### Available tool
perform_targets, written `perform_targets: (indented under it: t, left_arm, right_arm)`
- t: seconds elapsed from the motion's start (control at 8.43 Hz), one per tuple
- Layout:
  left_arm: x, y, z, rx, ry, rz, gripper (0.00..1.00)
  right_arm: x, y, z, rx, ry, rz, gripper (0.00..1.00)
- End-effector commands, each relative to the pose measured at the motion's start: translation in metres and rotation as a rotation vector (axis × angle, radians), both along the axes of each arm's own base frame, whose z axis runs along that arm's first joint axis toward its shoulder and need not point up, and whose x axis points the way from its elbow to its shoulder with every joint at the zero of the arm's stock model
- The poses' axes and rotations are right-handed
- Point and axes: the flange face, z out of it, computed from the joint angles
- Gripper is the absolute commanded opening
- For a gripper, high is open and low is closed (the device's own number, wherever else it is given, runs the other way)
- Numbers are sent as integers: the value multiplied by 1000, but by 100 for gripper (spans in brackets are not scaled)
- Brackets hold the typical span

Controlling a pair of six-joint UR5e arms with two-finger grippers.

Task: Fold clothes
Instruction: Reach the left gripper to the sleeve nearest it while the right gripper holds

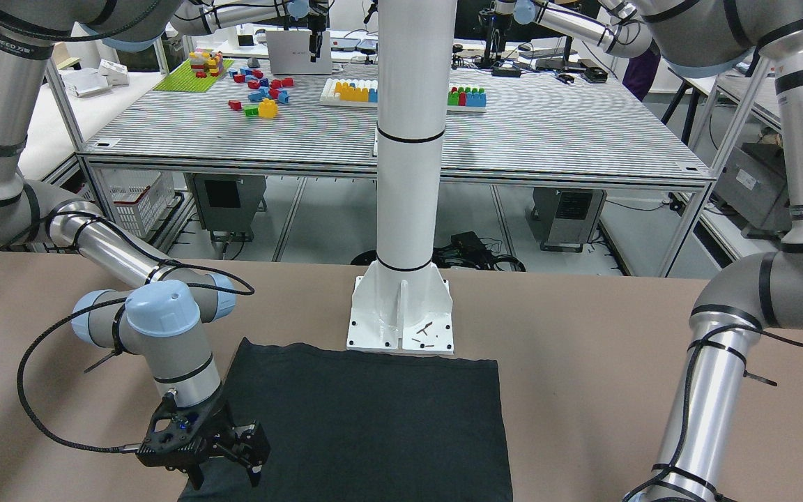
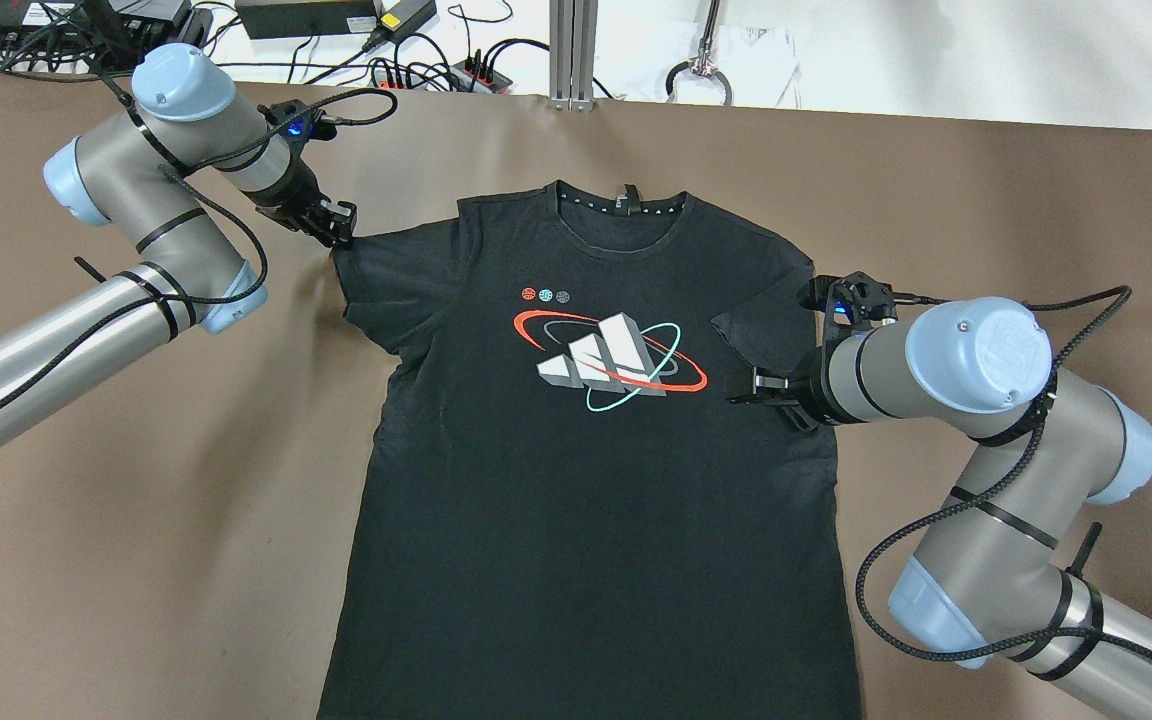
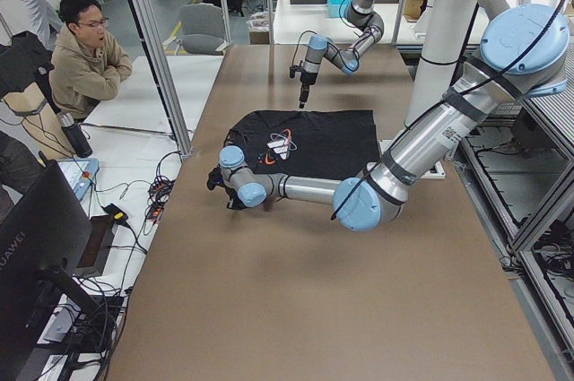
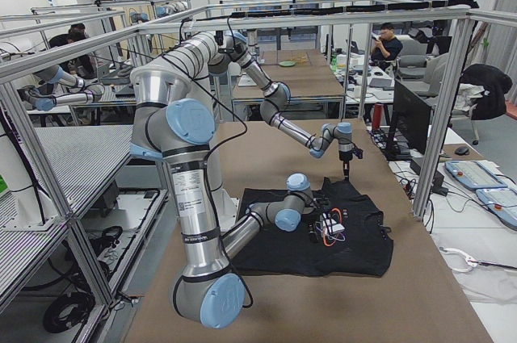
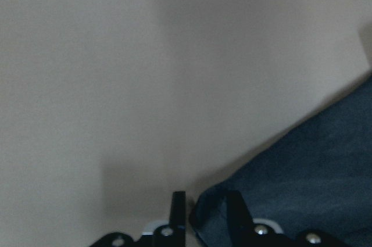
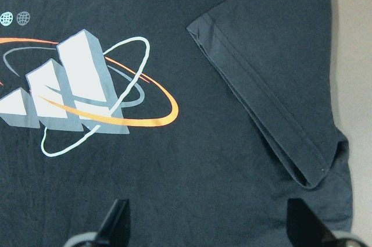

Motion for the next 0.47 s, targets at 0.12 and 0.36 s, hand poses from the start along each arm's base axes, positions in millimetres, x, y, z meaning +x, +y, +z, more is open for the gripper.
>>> perform_targets:
  t: [0.12,0.36]
  left_arm:
    - [-1,1,2,4,5,1,0]
    - [-16,13,14,23,24,3,0]
  right_arm:
    - [0,1,-2,2,-3,1,95]
    - [0,1,-3,3,-6,2,95]
